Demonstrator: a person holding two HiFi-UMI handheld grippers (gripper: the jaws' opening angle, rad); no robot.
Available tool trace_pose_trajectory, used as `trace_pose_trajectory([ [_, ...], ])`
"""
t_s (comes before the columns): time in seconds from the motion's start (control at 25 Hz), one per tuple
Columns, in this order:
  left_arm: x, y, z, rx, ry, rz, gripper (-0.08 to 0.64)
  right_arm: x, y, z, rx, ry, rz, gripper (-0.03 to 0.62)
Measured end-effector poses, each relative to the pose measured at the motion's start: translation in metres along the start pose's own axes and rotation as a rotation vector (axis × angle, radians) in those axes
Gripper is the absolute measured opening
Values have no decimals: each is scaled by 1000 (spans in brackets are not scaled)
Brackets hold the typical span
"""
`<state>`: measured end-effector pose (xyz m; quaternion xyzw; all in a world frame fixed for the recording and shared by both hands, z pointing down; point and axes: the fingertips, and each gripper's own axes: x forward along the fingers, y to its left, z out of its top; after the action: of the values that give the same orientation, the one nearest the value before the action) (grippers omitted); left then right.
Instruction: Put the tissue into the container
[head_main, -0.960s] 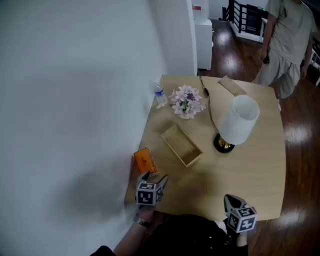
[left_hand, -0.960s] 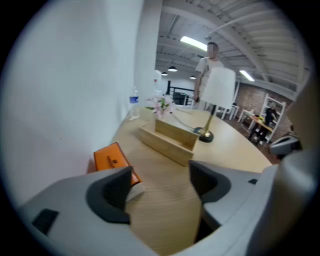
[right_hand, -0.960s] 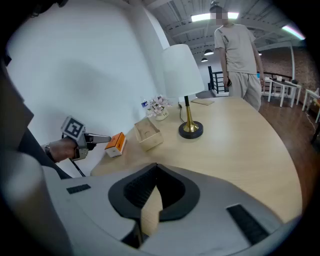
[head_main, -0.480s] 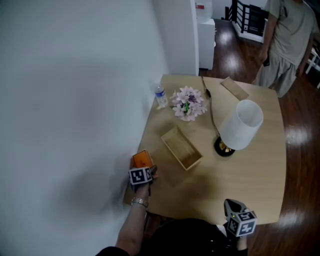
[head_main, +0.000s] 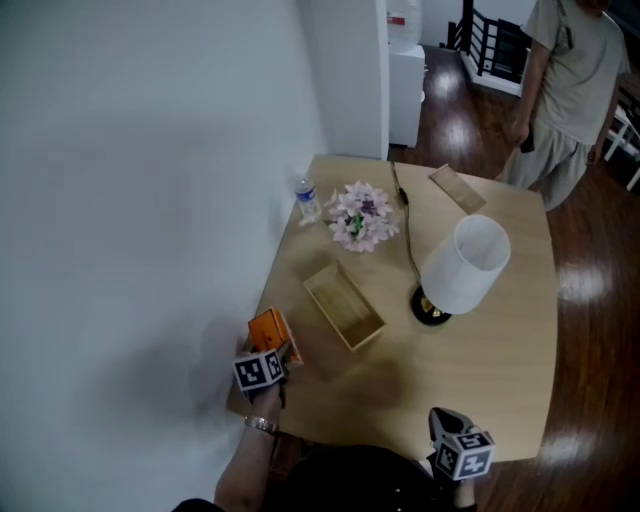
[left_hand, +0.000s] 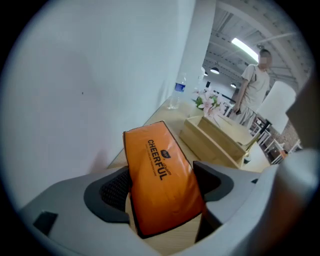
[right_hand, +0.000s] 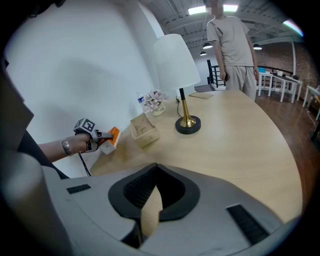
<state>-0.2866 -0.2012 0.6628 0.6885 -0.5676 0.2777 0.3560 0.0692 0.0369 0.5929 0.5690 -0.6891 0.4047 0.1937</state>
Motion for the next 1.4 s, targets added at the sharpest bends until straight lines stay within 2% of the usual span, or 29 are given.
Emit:
trace_pose_trajectory([
  [0.12,-22,-53,18,-29,-67,-78,410,5,-4,2,-17,6,17,8],
  [0.2,-27,-93,34,-21,-106,-120,410,7,-8,3,-30,9,31,8],
  [0.36,-20,-151,61,25,-143,-119,410,2,-22,5,-41,12,48,8],
  [0.68,16,-183,74,-72,-125,13,411,-14,-64,4,-25,12,51,8],
  [0.8,31,-176,63,-111,-58,94,411,-18,-77,2,-14,10,52,8],
  [0.92,37,-167,69,-100,-79,177,410,-22,-90,-1,0,11,51,8],
  [1.0,41,-163,69,-119,-80,206,410,-25,-97,-1,7,4,46,8],
  [1.04,45,-164,67,-141,-74,198,411,-27,-99,0,9,0,45,8],
  [1.08,51,-171,67,-165,-78,156,411,-29,-102,0,10,-4,44,8],
  [1.16,63,-190,75,-181,-126,27,434,-31,-105,0,9,-13,43,8],
  [1.2,64,-194,80,-167,-154,-6,488,-32,-105,1,9,-18,42,8],
  [1.4,27,-200,107,-44,-265,-55,523,-34,-102,7,-1,-38,45,8],
])
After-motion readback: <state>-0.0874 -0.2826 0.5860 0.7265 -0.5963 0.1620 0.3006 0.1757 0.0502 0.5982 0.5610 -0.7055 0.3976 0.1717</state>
